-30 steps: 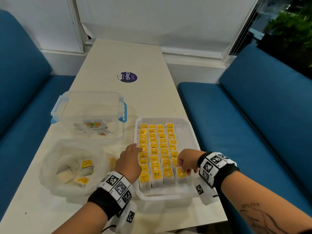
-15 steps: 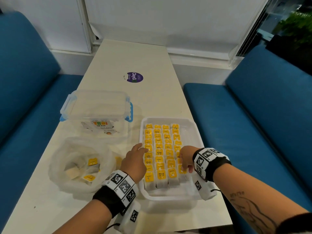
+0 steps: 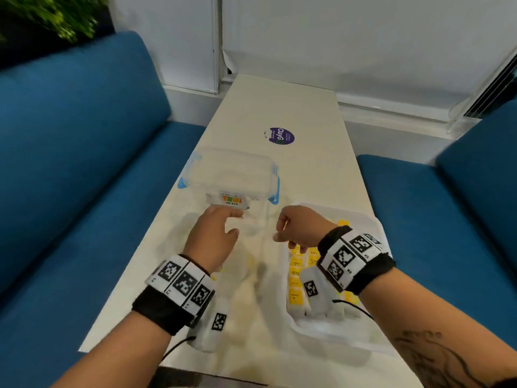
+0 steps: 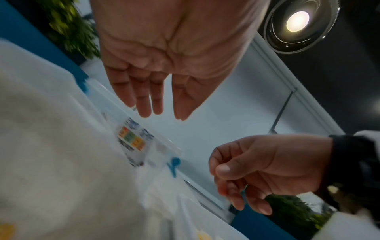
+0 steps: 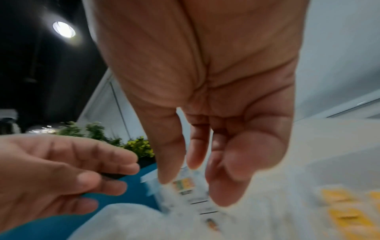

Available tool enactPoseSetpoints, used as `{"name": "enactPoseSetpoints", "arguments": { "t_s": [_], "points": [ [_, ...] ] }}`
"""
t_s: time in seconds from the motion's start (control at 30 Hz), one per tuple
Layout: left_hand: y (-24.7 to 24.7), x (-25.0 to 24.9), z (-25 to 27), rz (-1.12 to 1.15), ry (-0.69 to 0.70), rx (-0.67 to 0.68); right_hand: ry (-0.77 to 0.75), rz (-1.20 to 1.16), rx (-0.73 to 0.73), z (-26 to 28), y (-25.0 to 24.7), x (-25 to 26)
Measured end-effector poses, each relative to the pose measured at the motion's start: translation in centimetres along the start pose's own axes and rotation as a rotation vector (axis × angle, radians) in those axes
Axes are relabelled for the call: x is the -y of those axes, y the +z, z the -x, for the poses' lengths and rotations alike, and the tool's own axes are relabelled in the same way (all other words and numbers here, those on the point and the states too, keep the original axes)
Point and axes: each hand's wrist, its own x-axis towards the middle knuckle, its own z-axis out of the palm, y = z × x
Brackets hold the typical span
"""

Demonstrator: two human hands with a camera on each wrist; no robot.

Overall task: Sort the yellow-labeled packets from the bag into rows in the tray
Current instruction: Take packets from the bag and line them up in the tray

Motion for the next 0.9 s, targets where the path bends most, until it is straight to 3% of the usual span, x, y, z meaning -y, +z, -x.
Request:
{"name": "enactPoseSetpoints", "arguments": {
  "t_s": [0.17,0.23,0.33,0.5,0.73,0.9],
  "points": [
    [-3.4,4.3,1.0,-0.260,-0.138,-0.131,-0.210,-0.031,0.068,-2.1,4.1,5.5],
    [-3.8,5.7,1.5,-0.322,-0.201,-0.099,-0.277,0.026,0.114,-2.9,5.9,7.0],
    [-3.8,7.3,1.9,-0.402,-0.295,0.051,-0.320,0.183,0.147,-4.1,8.8,8.4],
    [-4.1,8.8,2.0,-0.369,-0.335,0.199,-0.220,0.466,0.191,-5.6,12.2,9.3],
    [-4.3,8.5,2.9,-0.422,-0.177,0.077,-0.054,0.615,0.174,-6.9,13.2,9.8],
    [-4.3,8.9,3.5,-0.401,-0.166,0.063,-0.020,0.686,0.134,-7.5,14.8,8.4]
  ]
}}
